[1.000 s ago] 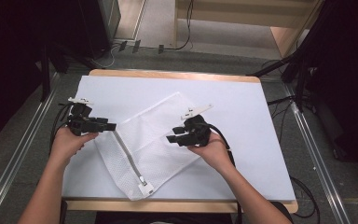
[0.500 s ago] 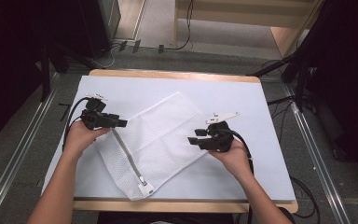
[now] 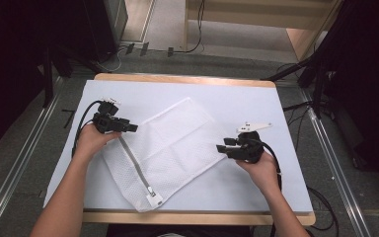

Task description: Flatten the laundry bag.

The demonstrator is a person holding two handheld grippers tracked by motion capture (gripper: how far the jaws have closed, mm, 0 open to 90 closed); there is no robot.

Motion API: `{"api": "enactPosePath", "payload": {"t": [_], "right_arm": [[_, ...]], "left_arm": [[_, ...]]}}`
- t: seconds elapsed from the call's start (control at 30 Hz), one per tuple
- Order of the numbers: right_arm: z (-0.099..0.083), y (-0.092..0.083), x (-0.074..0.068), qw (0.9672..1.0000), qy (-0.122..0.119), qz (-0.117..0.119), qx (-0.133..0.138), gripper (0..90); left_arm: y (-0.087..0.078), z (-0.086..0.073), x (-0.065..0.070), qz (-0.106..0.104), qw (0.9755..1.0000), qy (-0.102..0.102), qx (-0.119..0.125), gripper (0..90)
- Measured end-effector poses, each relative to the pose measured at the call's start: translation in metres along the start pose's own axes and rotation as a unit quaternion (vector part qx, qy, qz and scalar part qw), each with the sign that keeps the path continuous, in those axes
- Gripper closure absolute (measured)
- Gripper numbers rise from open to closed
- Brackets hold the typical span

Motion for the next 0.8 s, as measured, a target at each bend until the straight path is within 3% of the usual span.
{"api": "enactPosePath", "payload": {"t": [0.13, 0.33, 0.47, 0.6, 0.8], "right_arm": [[-0.010, -0.002, 0.014, 0.9996, 0.025, -0.015, -0.001, 56.4], [-0.017, 0.001, 0.026, 0.9987, 0.044, -0.024, -0.006, 56.5], [-0.020, 0.004, 0.036, 0.9978, 0.053, -0.038, -0.010, 56.1], [-0.022, 0.010, 0.045, 0.9968, 0.062, -0.047, -0.017, 55.2], [-0.023, 0.018, 0.052, 0.9954, 0.074, -0.052, -0.032, 55.1]], "left_arm": [[0.005, 0.000, -0.005, -0.001, 1.0000, -0.002, -0.001, 45.9], [0.011, -0.001, -0.008, 0.005, 1.0000, -0.003, -0.007, 46.2], [0.014, 0.000, -0.006, 0.015, 0.9997, 0.008, -0.016, 46.5], [0.017, -0.001, -0.005, 0.014, 0.9996, 0.015, -0.021, 46.8], [0.017, -0.003, -0.006, 0.007, 0.9999, 0.008, -0.012, 50.3]]}}
Point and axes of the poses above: each handheld gripper's, and its own axes: y roughly forward along the jaws, z roughly out of its top, x roughly to its right, the point moved 1 cm from there along y, roughly forward along the jaws, and after that the axes turned 8 degrees about -x, right-handed, at the moved point
